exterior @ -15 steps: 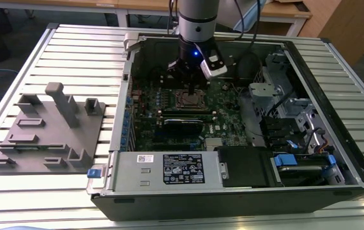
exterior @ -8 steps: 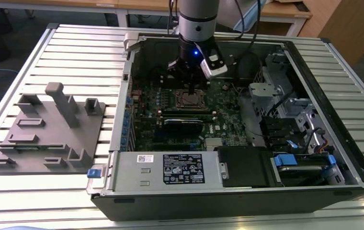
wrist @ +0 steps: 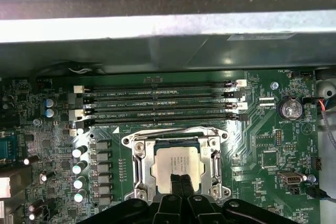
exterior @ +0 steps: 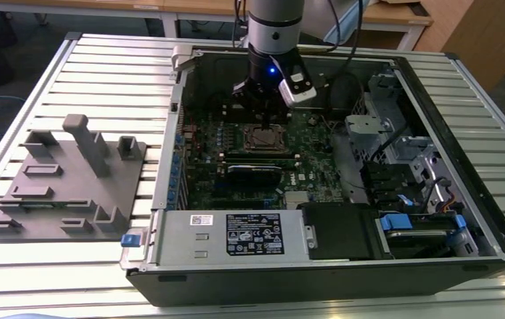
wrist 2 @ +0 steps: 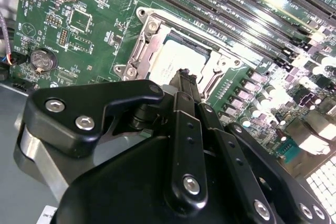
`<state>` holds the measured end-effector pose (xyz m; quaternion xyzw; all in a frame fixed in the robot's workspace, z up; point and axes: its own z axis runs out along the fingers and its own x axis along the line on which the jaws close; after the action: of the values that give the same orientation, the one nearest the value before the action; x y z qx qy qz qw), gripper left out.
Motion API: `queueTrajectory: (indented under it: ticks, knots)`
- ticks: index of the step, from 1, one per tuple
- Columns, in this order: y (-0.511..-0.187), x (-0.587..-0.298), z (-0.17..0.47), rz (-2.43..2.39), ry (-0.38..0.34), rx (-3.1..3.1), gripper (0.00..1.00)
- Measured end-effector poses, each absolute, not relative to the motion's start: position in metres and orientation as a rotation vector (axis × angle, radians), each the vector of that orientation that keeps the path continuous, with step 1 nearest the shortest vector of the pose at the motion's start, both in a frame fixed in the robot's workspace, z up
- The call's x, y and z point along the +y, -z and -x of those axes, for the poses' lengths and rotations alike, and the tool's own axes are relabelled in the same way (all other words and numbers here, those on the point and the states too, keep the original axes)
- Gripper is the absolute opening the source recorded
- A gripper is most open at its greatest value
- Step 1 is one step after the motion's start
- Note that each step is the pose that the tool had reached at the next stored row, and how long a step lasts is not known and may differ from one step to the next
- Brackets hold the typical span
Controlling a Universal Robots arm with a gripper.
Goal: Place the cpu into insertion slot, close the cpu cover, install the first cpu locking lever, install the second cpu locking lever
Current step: 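Install the second cpu locking lever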
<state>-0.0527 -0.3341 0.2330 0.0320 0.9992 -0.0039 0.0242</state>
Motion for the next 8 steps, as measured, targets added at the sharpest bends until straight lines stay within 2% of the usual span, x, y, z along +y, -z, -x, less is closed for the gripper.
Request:
queueTrajectory:
  ticks: [8]
  knots:
    - [-0.2332, -0.3366, 0.0527, -0.099, 0.013, 3.092, 0.11]
